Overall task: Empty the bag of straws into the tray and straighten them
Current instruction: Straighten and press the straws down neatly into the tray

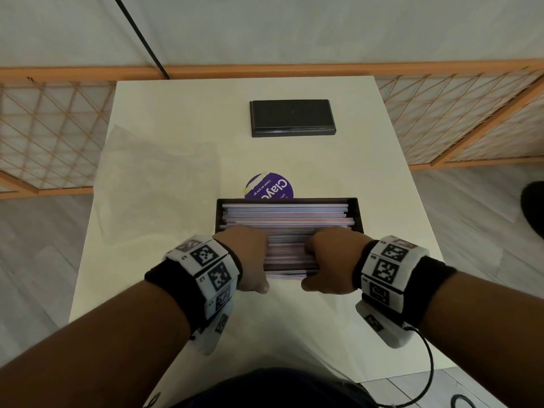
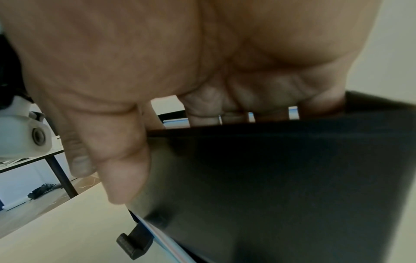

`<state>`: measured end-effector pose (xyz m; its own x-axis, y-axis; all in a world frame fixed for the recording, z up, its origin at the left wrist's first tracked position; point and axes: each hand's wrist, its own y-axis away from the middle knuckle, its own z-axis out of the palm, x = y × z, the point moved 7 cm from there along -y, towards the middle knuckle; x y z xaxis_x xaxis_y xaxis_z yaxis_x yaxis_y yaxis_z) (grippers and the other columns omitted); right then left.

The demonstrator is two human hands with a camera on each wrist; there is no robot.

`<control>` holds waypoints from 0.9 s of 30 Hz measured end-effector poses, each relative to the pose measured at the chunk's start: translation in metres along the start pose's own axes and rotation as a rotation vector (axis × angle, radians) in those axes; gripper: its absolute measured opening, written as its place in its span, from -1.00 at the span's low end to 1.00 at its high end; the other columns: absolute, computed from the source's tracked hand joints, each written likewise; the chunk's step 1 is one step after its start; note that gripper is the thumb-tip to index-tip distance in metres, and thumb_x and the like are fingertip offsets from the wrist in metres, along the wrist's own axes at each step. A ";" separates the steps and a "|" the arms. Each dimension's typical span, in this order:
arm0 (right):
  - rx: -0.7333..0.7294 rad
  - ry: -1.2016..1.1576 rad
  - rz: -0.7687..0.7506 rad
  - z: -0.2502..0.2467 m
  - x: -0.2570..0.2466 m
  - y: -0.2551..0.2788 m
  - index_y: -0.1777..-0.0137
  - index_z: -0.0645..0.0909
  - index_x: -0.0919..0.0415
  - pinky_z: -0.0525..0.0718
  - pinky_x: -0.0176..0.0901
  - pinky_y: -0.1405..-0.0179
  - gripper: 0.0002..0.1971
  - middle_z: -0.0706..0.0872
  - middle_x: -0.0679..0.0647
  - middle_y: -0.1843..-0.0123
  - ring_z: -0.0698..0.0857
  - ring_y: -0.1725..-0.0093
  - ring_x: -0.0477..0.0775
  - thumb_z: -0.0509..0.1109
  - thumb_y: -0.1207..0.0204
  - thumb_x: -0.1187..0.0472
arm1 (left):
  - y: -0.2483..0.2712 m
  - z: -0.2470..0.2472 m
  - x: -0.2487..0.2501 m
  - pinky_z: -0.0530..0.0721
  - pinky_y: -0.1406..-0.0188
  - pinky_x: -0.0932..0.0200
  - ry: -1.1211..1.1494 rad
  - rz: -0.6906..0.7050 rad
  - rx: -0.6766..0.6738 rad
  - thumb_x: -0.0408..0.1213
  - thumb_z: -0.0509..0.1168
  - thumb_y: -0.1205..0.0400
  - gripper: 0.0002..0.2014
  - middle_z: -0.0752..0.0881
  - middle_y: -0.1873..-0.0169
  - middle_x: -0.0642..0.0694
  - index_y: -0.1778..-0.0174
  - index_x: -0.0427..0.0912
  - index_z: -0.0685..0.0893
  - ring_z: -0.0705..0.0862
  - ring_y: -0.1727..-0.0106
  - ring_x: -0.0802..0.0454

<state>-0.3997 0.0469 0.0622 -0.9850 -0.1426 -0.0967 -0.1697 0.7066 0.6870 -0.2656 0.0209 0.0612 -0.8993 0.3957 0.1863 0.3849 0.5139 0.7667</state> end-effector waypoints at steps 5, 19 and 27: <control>0.001 -0.034 0.034 0.001 0.003 -0.002 0.04 0.58 0.02 0.75 0.04 -0.06 -0.58 0.69 -0.02 0.06 0.70 0.04 0.12 0.45 -0.31 -0.28 | -0.002 0.002 -0.004 0.72 -0.27 -0.04 0.017 -0.014 0.006 0.13 0.56 -0.43 -0.43 0.69 -0.15 0.00 -0.28 -0.03 0.61 0.70 -0.18 -0.05; 0.087 -0.007 -0.028 -0.007 -0.006 0.008 -0.18 0.63 0.01 0.69 0.03 -0.15 -0.53 0.56 -0.05 -0.15 0.65 -0.14 0.12 0.41 -0.39 -0.27 | 0.001 0.002 -0.003 0.71 -0.26 -0.05 0.002 0.029 0.073 0.11 0.50 -0.46 -0.51 0.64 -0.16 0.01 -0.25 0.00 0.64 0.66 -0.17 -0.04; 0.124 -0.097 -0.056 -0.004 -0.012 0.017 -0.14 0.52 0.01 0.70 0.03 -0.13 -0.62 0.60 -0.04 -0.09 0.64 -0.08 0.09 0.41 -0.44 -0.17 | 0.010 0.008 0.009 0.64 -0.30 0.00 0.041 0.068 0.107 0.05 0.49 -0.53 -0.58 0.59 -0.18 0.01 -0.19 -0.03 0.54 0.61 -0.22 -0.04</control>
<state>-0.3904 0.0581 0.0779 -0.9712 -0.1208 -0.2053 -0.2207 0.7802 0.5852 -0.2681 0.0362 0.0657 -0.8773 0.4020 0.2623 0.4633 0.5663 0.6817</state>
